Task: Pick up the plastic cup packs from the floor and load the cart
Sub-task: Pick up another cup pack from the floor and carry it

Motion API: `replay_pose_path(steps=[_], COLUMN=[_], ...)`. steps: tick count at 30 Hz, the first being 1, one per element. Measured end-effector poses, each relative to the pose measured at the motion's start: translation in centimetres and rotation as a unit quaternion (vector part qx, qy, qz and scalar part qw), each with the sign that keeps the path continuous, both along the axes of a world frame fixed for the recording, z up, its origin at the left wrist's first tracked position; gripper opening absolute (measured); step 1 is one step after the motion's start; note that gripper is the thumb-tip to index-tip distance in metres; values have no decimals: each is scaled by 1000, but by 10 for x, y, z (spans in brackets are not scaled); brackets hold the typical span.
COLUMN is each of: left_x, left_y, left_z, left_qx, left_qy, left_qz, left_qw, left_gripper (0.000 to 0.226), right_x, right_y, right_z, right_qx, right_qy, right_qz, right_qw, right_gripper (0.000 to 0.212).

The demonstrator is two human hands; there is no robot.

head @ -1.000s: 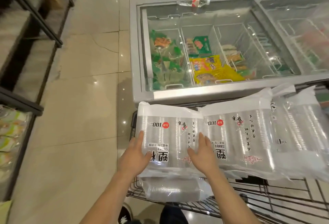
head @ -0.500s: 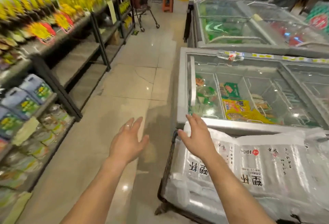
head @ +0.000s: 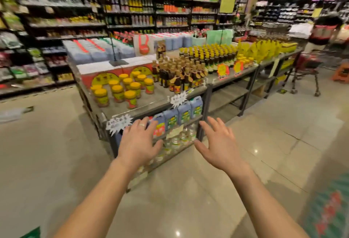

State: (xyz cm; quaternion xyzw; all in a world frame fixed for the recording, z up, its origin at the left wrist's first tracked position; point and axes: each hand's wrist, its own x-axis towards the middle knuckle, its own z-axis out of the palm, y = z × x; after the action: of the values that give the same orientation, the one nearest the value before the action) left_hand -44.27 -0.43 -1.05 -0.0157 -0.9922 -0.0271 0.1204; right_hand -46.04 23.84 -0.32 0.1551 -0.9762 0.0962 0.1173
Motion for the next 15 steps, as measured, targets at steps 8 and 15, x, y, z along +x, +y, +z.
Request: replay_pose_path(steps=[8,15], left_x=[47,11], left_y=[-183,-330], left_z=[-9,-23], left_qx=[35,22], left_qy=[-14,-13], left_qz=[210,310], left_qw=[977,950], left_gripper=[75,74], right_x=[-51,-122], right_y=[-223,-398], right_z=[-10,-22], right_qx=[49,45], right_qy=[-26,-29], right_qz=[199,298], right_qw=[978,953], right_gripper=[75,74])
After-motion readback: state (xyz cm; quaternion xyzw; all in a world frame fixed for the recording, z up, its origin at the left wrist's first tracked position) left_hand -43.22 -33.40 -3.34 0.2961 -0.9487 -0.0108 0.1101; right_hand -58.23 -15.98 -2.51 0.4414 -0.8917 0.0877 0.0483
